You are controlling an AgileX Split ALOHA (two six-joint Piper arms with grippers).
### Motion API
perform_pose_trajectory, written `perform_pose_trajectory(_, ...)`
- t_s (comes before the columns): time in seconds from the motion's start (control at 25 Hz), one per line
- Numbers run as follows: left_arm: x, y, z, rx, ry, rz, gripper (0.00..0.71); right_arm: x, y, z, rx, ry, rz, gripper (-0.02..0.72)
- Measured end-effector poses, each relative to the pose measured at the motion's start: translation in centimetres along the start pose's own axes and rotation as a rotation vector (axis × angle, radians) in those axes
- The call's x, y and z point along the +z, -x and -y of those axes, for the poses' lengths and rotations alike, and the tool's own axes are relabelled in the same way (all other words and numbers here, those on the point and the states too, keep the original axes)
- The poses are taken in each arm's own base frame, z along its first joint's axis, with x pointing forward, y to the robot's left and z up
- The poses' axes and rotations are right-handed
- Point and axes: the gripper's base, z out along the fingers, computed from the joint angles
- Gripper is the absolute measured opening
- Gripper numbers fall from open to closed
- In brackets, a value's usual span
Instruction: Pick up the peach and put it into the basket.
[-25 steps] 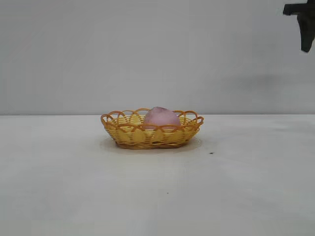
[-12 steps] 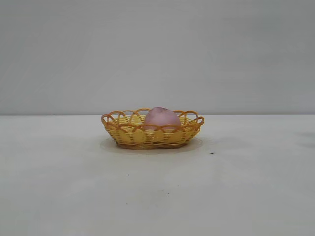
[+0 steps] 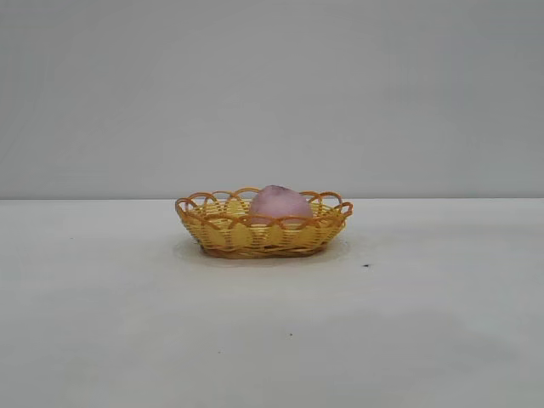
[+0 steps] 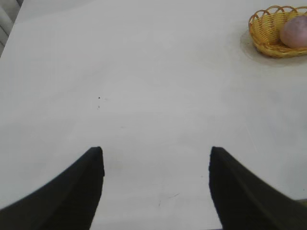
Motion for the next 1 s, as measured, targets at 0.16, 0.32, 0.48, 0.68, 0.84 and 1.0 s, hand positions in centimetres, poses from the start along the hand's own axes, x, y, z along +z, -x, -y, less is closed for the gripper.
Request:
perform_pose_trajectory(0.16, 0.0, 0.0, 0.0, 0.000, 0.000, 0.000, 0.417, -0.3, -4.8, -1.1, 0.023, 0.026, 0.002, 0.307)
perform_pose_trajectory(0.32, 0.0, 0.0, 0.0, 0.000, 0.000, 0.000, 0.417, 0.3, -10.0, -1.9, 0.030, 0.023, 0.018, 0.307)
perform_pose_trajectory(0.48, 0.0, 0.0, 0.0, 0.000, 0.000, 0.000, 0.417, 1.2, -14.3, -2.6, 0.063, 0.020, 0.051, 0.307)
perform_pose_trajectory(0.68, 0.0, 0.0, 0.0, 0.000, 0.000, 0.000, 0.417, 1.5, -18.4, -3.2, 0.061, -0.008, 0.236, 0.307)
perform_pose_trajectory(0.84, 0.0, 0.0, 0.0, 0.000, 0.000, 0.000, 0.417, 1.7, -20.2, -3.5, 0.054, -0.023, 0.322, 0.307)
perform_pose_trajectory(1.0, 0.0, 0.0, 0.0, 0.000, 0.000, 0.000, 0.417, 1.2, -21.1, -3.7, 0.049, -0.034, 0.393, 0.307)
